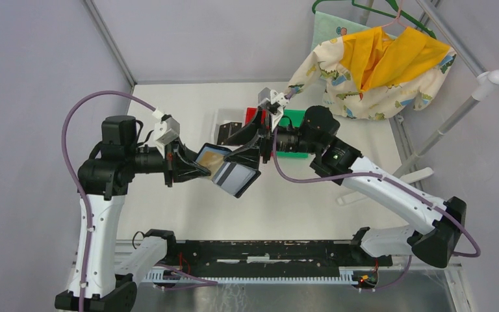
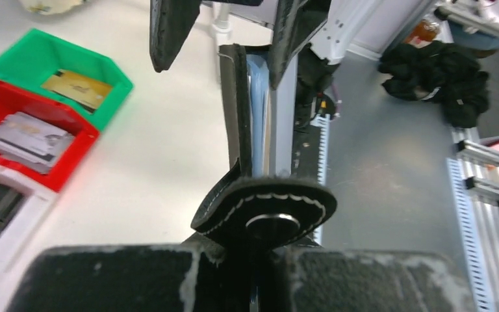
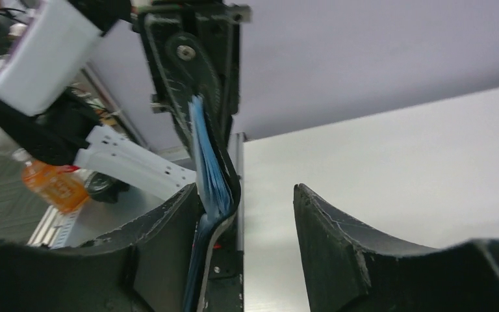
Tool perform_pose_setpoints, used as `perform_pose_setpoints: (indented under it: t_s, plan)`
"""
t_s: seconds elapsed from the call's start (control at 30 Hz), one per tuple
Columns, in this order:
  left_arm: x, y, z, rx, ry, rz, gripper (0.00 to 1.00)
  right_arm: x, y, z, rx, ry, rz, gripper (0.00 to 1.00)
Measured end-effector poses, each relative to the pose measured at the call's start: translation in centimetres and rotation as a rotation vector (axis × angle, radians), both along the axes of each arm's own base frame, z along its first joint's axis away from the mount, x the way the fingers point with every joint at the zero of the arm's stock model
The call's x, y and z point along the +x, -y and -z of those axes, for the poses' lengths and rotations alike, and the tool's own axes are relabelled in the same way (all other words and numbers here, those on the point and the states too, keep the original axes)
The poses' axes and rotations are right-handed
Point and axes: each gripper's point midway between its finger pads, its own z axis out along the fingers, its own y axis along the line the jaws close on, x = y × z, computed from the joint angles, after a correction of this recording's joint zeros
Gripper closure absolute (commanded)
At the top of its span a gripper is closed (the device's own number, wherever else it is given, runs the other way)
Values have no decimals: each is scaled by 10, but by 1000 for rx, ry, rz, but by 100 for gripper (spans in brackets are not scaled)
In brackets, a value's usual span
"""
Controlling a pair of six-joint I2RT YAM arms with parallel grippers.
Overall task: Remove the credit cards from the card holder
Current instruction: Remove the credit card from the card holder.
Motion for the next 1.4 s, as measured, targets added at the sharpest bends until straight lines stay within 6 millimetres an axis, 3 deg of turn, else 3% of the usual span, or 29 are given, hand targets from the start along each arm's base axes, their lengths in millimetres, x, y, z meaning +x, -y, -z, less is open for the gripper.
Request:
perform_pose_setpoints:
  t_s: [0.17, 0.3, 0.43, 0.57, 0.63, 0.73, 0.93, 1.07, 1.27, 1.4]
  plan:
    - [-13, 4, -4, -46, -98, 45, 98, -26, -6, -20, 64, 22, -213, 42]
    - [-19, 5, -9, -65, -149, 40, 98, -38, -7, -23, 76, 32, -300, 44]
    - [-20, 6, -14, -79, -178, 33, 98, -43, -8, -24, 77, 38, -337, 68]
    - [-20, 6, -14, -83, -193, 28, 97, -38, -15, -26, 73, 6, -348, 100]
    - [-19, 5, -12, -79, -209, 12, 89, -34, -18, -24, 60, -20, -353, 100]
    - [-15, 4, -11, -73, -222, -21, 85, -27, -21, -22, 41, -53, -358, 97]
    - [-11, 3, -11, -67, -230, -52, 98, -29, -19, -20, 31, -41, -371, 53]
    - [-6, 3, -11, -63, -215, -61, 98, -36, -20, -11, 12, -29, -398, 42]
    - [-5, 3, -8, -58, -223, -66, 98, -38, -19, -7, -18, 15, -414, 39]
    - [-6, 3, -4, -56, -240, -67, 98, -35, -19, -28, -9, 78, -403, 45]
